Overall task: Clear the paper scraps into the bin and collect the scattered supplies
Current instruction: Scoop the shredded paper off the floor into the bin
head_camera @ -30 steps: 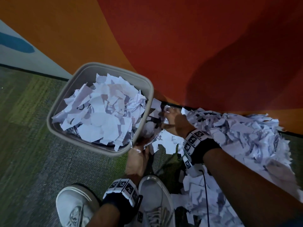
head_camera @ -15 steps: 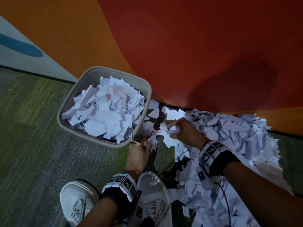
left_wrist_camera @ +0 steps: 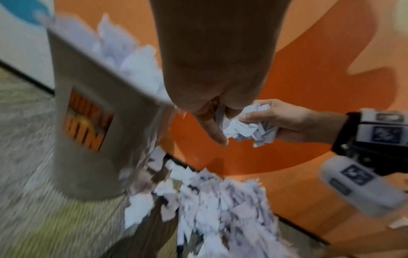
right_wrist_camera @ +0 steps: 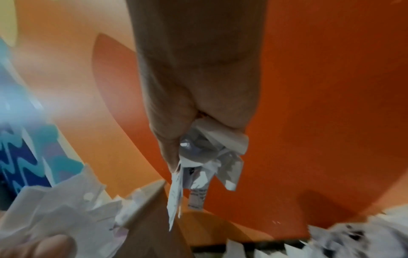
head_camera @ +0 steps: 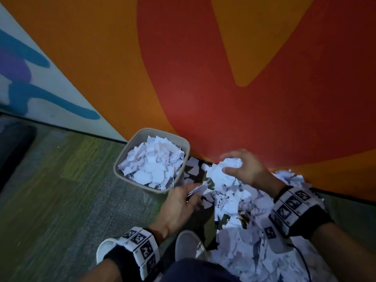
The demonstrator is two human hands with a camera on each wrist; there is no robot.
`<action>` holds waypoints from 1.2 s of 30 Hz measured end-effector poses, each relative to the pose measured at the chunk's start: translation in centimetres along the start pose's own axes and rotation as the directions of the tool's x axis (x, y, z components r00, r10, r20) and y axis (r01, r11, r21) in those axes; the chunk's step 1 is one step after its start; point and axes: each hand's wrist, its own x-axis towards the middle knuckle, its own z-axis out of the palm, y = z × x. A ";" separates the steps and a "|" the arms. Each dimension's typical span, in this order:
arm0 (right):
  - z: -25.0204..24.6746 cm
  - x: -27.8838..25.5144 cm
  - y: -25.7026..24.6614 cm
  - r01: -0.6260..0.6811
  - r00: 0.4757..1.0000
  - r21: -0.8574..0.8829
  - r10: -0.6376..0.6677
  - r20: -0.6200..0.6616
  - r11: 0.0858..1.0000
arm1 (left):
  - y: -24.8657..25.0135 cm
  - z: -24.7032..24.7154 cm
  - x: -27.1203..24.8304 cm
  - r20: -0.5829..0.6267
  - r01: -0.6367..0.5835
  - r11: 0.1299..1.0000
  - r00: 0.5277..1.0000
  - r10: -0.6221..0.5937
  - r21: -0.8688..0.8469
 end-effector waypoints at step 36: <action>10.0 7.1 -12.3 0.360 0.920 -0.279 -0.288 0.265 0.890 | -1.9 -17.6 4.4 0.162 0.008 0.769 0.976 -0.144 0.640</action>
